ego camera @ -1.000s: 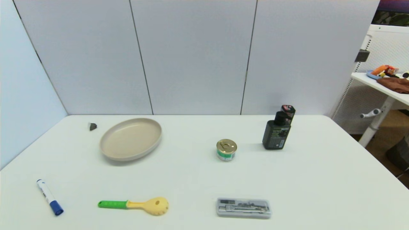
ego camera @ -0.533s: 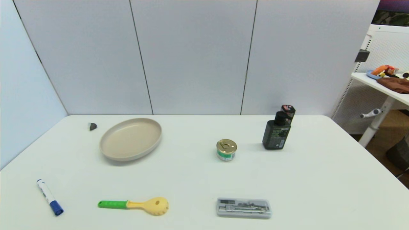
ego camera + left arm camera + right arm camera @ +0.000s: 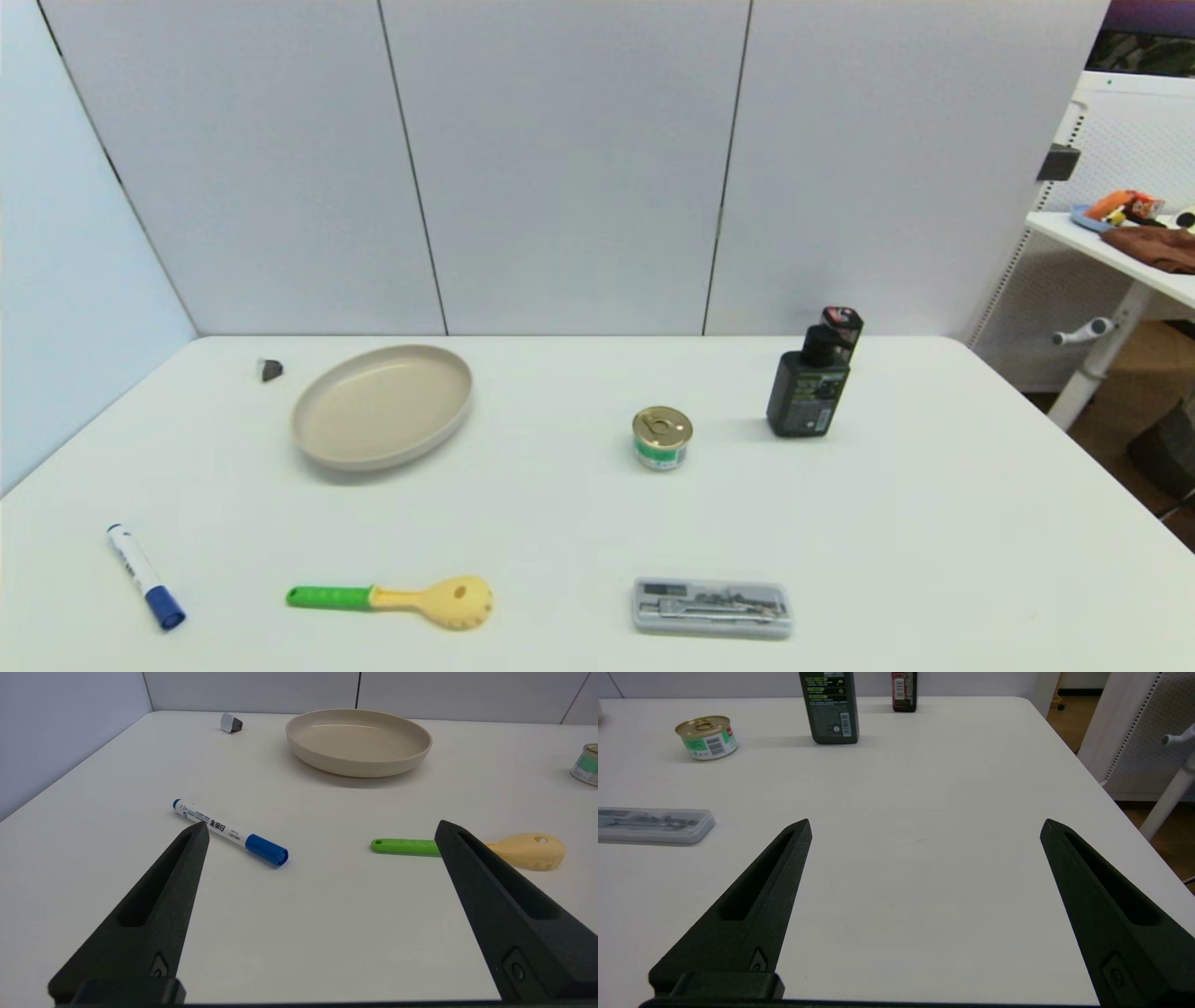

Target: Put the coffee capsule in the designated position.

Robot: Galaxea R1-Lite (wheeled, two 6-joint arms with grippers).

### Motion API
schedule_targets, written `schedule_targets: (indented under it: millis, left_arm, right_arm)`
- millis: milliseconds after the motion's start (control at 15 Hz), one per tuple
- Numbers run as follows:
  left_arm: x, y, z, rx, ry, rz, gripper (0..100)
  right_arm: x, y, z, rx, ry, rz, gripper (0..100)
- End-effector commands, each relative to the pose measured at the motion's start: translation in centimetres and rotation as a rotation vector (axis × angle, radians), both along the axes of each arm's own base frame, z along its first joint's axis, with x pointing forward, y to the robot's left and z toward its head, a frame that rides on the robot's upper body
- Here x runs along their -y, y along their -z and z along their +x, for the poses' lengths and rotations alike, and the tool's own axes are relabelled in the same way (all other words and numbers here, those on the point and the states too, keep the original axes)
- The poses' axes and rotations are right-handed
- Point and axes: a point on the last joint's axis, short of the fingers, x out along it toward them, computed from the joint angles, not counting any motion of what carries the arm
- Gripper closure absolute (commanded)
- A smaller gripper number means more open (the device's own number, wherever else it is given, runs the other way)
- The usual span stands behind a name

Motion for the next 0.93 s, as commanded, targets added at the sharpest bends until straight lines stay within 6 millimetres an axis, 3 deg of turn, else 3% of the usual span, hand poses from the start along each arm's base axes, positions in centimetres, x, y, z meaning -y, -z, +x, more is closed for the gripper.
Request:
schedule_targets:
  millis: [67, 267, 467, 733, 933]
  left_arm:
    - [0.0, 0.5, 0.2, -0.019, -0.002, 0.021, 0]
    - [0.0, -0.2, 0.6, -0.064, -0.007, 0.034, 0]
    - [0.0, -2.9, 1.2, -0.098, -0.007, 0.04, 0]
    - [0.0, -10.3, 4.7, -0.087, -0.004, 0.028, 0]
    - [0.0, -17.0, 8.7, -0.056, -0.006, 0.024, 0]
  right_arm:
    - [0.0, 0.0, 0.0, -0.001, -0.001, 0.0, 0]
    - [0.0, 0.0, 0.0, -0.001, -0.001, -0.002, 0]
    - [0.0, 0.0, 0.0, -0.001, -0.001, 0.0, 0]
    - [0.0, 0.0, 0.0, -0.001, -0.001, 0.0, 0]
    - [0.0, 0.0, 0.0, -0.001, -0.001, 0.0, 0]
